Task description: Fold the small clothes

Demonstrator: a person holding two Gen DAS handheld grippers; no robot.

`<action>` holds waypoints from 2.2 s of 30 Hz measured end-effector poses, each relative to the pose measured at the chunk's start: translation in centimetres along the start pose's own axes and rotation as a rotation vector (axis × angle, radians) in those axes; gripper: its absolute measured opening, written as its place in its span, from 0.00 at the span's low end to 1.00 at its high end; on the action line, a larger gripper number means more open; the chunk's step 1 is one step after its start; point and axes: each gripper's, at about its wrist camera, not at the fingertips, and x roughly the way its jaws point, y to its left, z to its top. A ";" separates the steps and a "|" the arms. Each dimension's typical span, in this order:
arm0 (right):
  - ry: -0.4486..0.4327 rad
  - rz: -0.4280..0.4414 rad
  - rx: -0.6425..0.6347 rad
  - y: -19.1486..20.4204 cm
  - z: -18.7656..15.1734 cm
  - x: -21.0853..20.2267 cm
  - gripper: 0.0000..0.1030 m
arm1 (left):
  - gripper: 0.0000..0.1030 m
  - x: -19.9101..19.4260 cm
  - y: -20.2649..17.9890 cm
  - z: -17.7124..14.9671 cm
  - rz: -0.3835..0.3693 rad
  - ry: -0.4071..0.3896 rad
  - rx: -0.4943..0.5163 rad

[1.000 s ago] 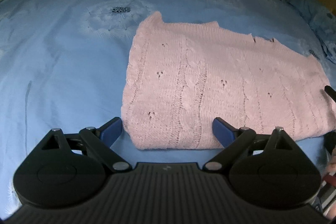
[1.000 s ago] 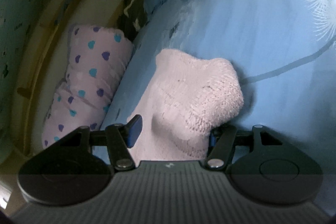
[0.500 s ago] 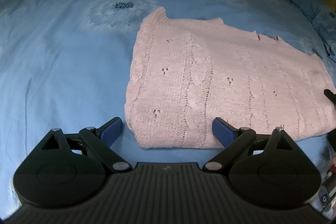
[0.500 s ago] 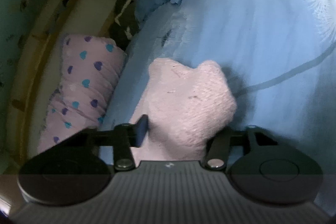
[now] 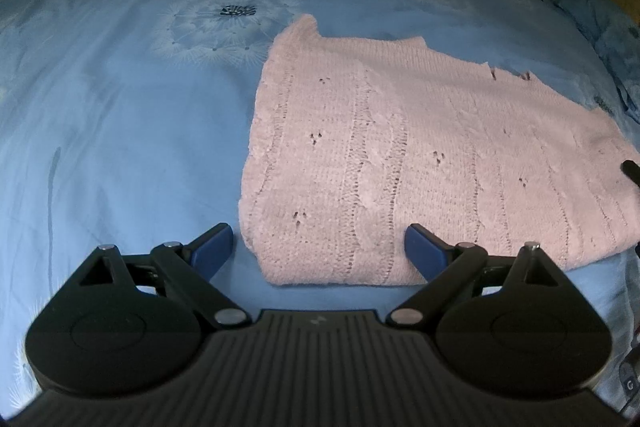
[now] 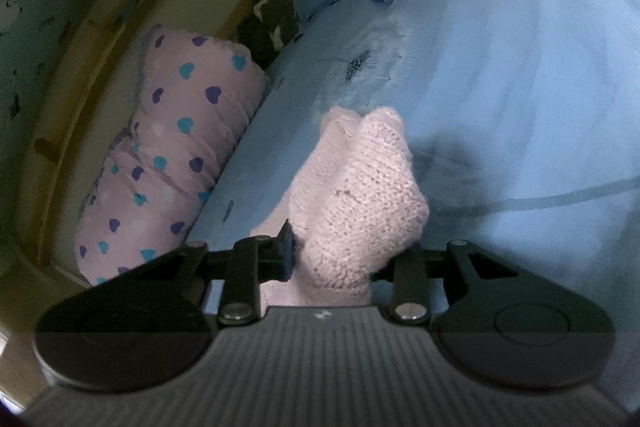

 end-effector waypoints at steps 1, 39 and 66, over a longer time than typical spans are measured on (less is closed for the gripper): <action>0.001 -0.005 -0.003 0.0 0.0 0.1 0.35 | 0.92 0.0 0.0 0.0 0.000 0.000 -0.001; 0.201 0.323 -0.844 18.3 -14.8 1.1 0.29 | 0.92 -1.5 9.6 0.9 0.025 -0.023 -0.283; 0.436 0.620 -0.941 18.0 -17.2 -4.1 0.56 | 0.92 -5.1 12.6 0.9 0.038 -0.182 -0.391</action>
